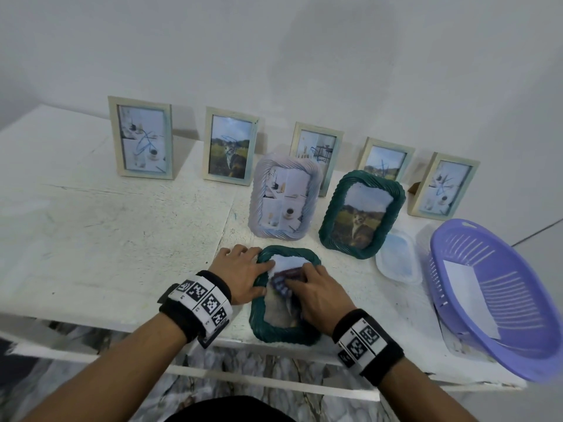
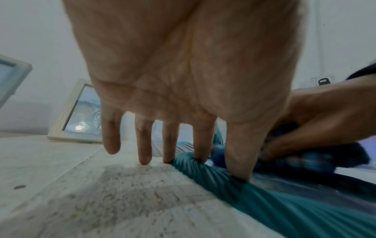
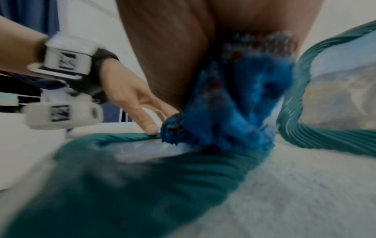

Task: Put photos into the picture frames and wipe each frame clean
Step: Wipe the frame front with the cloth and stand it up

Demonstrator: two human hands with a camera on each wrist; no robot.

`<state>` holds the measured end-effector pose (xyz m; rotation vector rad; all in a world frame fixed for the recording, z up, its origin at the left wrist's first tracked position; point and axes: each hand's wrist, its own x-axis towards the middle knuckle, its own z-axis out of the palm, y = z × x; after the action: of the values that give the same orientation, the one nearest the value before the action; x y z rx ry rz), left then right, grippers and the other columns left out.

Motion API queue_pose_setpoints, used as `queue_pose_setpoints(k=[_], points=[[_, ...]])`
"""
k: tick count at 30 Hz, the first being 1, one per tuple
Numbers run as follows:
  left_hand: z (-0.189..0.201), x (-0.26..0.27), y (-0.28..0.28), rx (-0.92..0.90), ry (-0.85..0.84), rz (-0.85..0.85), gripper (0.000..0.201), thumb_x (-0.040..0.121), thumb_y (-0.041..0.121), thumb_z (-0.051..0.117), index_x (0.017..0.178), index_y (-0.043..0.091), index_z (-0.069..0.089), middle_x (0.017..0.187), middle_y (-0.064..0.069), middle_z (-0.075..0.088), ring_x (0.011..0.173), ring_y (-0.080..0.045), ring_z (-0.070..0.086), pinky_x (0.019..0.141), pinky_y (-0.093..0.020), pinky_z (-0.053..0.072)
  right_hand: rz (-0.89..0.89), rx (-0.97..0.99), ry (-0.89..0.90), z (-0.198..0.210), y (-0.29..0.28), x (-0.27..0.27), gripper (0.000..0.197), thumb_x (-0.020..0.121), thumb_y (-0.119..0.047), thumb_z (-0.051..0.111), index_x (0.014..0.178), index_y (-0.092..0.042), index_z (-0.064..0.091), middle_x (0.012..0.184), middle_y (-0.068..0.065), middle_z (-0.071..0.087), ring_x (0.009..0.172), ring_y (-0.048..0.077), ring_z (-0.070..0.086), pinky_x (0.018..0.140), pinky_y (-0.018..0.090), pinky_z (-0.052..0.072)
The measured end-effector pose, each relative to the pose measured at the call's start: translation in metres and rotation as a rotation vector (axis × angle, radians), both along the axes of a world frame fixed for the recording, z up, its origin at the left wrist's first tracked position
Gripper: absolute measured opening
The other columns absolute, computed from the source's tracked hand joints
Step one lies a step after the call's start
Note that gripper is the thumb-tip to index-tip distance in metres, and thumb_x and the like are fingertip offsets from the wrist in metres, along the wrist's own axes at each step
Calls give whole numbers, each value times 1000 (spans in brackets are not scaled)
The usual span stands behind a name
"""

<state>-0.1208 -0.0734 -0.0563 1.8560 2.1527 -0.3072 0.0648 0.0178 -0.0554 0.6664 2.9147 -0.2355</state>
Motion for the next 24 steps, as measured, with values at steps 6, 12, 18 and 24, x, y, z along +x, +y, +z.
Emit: queue_pose_setpoints(k=[6,12,18,24], points=[[-1,5,-2,20,2,18,65,93,58,42,150,36,20,157,-3,19,141,-30,22,111,-47,25,-65,-16,54,-4,0,-16,34,86,-20,54,118,-9,61,119,16,48,103,36,47,84,42,47],[-1,2,-2,12,7,0,63,94,58,40,149,36,20,158,-5,16,142,-32,20,112,-49,23,75,-16,-7,3,-3,7,34,83,-24,64,116,-20,66,107,10,53,94,31,53,72,36,50],[-4,2,-1,13,5,8,65,93,60,41,150,38,20,159,-4,16,142,-31,20,112,-49,23,-45,22,7,3,2,-12,41,91,-22,51,131,-12,52,129,14,43,113,34,43,86,38,45],[-3,3,-2,20,-4,3,62,93,56,42,148,35,24,157,-6,18,141,-33,22,110,-49,25,156,-10,-27,1,-8,13,38,87,-26,60,125,-20,60,123,10,50,107,29,49,85,36,51]])
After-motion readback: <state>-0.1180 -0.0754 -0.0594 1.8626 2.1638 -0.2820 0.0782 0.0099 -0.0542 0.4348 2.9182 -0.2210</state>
